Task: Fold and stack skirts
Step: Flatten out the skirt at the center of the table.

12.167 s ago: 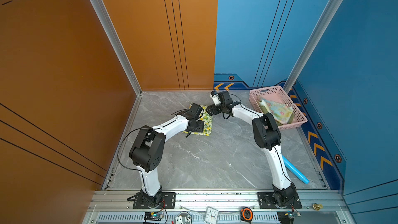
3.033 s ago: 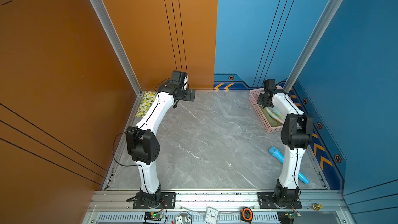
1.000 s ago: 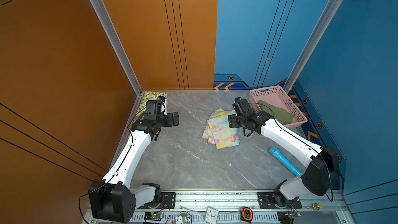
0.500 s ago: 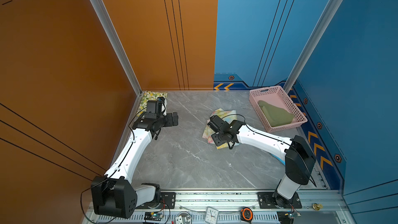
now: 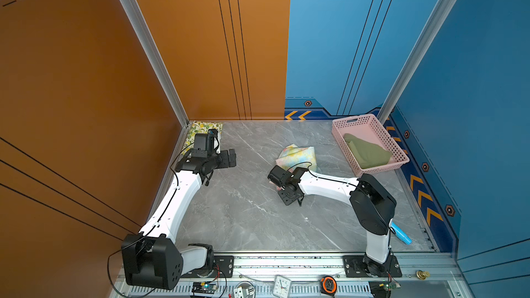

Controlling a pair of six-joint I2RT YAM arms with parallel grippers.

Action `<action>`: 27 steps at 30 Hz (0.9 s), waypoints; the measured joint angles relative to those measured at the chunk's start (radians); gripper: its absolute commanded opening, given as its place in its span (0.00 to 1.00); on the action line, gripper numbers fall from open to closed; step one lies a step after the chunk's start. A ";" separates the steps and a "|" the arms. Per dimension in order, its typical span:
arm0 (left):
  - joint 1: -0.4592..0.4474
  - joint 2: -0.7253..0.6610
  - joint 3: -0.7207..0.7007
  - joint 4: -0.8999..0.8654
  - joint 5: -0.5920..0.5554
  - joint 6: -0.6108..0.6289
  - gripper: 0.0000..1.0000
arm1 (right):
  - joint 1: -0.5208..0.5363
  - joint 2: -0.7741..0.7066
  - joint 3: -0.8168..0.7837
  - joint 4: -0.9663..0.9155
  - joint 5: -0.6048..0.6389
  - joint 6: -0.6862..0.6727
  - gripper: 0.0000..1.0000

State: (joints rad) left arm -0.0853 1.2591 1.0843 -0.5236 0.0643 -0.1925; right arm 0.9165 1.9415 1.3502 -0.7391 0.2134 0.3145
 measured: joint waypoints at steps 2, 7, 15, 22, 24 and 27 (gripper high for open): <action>0.000 0.000 0.000 0.000 0.000 0.000 0.99 | -0.008 0.019 0.006 0.006 0.000 0.005 0.00; 0.000 0.000 0.000 0.000 0.000 0.000 0.99 | -0.054 0.021 0.015 0.017 0.029 0.002 0.00; -0.014 0.024 0.000 0.000 0.000 0.000 1.00 | -0.196 -0.180 0.039 0.017 0.053 -0.005 0.00; -0.142 0.045 0.000 -0.003 -0.026 0.013 0.98 | -0.340 -0.274 0.105 0.036 -0.003 -0.003 0.00; -0.192 0.052 0.000 -0.003 -0.036 0.019 0.98 | -0.360 -0.277 0.130 0.039 -0.028 0.000 0.00; -0.271 0.068 0.000 -0.003 -0.051 0.027 0.98 | -0.367 -0.277 0.181 0.042 -0.057 0.001 0.00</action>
State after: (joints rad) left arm -0.3565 1.3270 1.0843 -0.5266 0.0128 -0.1654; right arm 0.5495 1.6642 1.5311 -0.6975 0.1566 0.3153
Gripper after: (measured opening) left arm 0.983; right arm 0.048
